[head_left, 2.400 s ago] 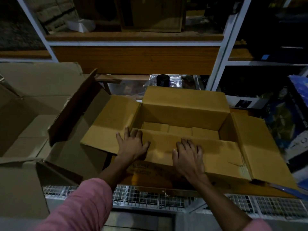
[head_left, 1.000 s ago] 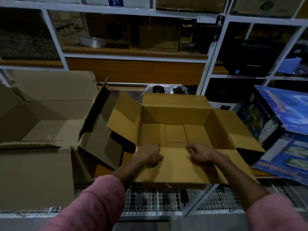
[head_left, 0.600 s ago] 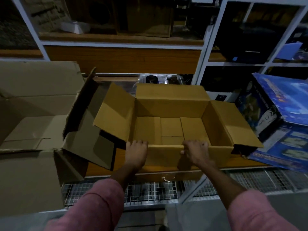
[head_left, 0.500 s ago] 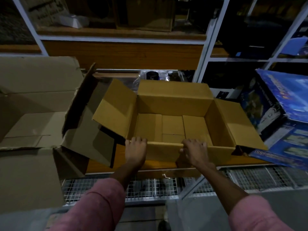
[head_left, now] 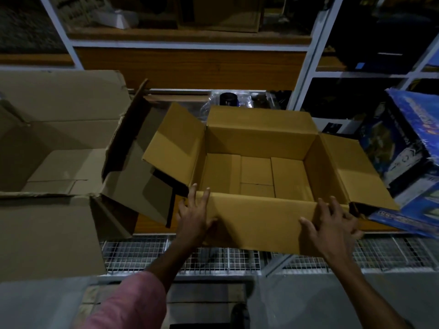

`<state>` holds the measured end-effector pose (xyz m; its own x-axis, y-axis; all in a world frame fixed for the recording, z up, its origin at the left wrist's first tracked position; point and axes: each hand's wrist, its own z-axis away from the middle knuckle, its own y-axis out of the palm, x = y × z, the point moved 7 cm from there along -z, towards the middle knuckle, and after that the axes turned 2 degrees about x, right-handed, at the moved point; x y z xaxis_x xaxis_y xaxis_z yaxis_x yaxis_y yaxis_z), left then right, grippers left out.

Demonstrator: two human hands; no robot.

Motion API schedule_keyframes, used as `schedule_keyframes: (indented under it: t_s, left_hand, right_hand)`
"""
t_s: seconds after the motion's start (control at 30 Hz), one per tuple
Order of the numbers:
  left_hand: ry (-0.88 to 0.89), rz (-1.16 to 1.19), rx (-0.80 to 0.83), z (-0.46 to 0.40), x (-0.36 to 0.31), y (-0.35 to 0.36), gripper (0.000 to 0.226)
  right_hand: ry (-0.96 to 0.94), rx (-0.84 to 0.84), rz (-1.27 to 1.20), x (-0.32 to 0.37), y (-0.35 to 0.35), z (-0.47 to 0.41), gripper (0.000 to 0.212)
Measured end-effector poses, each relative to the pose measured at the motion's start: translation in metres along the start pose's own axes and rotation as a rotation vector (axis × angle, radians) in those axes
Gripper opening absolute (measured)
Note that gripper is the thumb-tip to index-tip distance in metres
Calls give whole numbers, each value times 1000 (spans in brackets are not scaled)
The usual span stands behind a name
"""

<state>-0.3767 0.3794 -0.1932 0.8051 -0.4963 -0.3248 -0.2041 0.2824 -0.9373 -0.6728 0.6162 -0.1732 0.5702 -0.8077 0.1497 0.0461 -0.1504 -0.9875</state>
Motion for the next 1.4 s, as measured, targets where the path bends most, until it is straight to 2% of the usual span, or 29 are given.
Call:
schedule_keyframes:
  t_s: [0.1,0.27,0.4,0.5,0.67,0.8,0.93,1.07,1.4]
  left_hand:
    - [47,31,8,-6,1,2,104]
    - [118,63,-7,-17,2,9,114]
    - [157,71,-12,-28,4,10,111]
    - [151,66,-29,-39,2,8,97]
    - [111,71,-179,-45,-9,-5,67]
    - [88,54,-221,-45,-9,-27,65]
    - [125,72,-304,-33,-15,-63,60]
    - [198,113,-446,-11,-32,-109,56]
    - [344,68,-684,44,-49,-237,65]
  right_hand:
    - [60,92,-2,-24,8,-10,94]
    - [-122,184,-211,-36,17,-29,108]
    - [-160,229,-334,-34,15,-49,107]
    - [-164,249,-370,-29,18,-60,87]
    - [-199,36,-379,-22,17,-72,65]
    - [-282,-106,-392,-7,-9,-71,57]
    - [-357,-201,-361,-1,-47,-63,60]
    - [-323,-287,-333,-2,-95,-48,73]
    - [-366,-550,-305,21,-237,20,74]
